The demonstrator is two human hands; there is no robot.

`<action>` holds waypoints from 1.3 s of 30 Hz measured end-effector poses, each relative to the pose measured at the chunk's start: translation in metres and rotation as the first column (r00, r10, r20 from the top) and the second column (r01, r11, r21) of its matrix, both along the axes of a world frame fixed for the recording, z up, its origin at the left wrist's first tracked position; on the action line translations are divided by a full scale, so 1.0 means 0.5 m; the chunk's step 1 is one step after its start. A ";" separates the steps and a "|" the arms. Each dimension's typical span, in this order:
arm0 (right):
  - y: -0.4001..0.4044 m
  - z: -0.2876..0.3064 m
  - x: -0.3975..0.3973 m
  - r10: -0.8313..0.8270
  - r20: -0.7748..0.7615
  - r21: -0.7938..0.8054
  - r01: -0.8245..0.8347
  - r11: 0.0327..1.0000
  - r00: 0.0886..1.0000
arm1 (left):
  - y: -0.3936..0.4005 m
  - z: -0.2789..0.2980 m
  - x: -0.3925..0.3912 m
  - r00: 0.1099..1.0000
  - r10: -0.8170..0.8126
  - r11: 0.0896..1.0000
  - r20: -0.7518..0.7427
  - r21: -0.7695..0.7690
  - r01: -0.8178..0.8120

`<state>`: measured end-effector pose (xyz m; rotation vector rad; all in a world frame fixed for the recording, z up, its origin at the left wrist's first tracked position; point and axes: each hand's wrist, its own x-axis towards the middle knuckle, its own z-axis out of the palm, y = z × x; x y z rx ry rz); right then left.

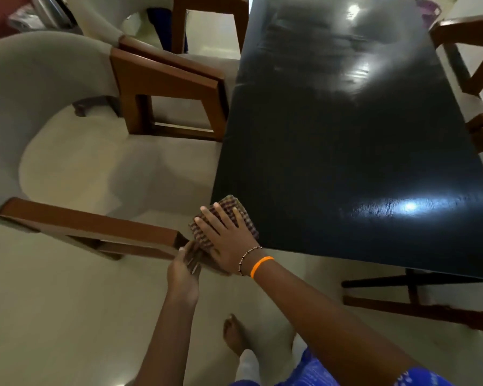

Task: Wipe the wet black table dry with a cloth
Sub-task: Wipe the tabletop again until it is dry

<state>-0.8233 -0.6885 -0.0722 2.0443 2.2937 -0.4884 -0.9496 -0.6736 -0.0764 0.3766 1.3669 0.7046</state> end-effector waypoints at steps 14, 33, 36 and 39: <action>-0.189 -0.042 0.177 -0.089 0.293 0.236 0.018 0.972 0.952 | 0.015 -0.014 0.013 0.984 -0.057 0.993 0.169 -0.090 0.073; -0.038 -0.051 0.029 0.080 0.162 0.281 -0.124 0.952 0.983 | -0.045 -0.025 0.016 0.972 -0.130 0.976 0.194 -0.146 0.159; -0.101 -0.055 0.095 0.084 0.176 0.290 -0.134 0.948 0.981 | -0.076 -0.016 0.062 0.955 -0.186 0.958 0.233 -0.173 0.229; -0.172 -0.064 0.176 0.078 0.202 0.298 -0.138 0.945 0.976 | -0.111 0.010 0.123 0.932 -0.265 0.932 0.248 -0.180 0.313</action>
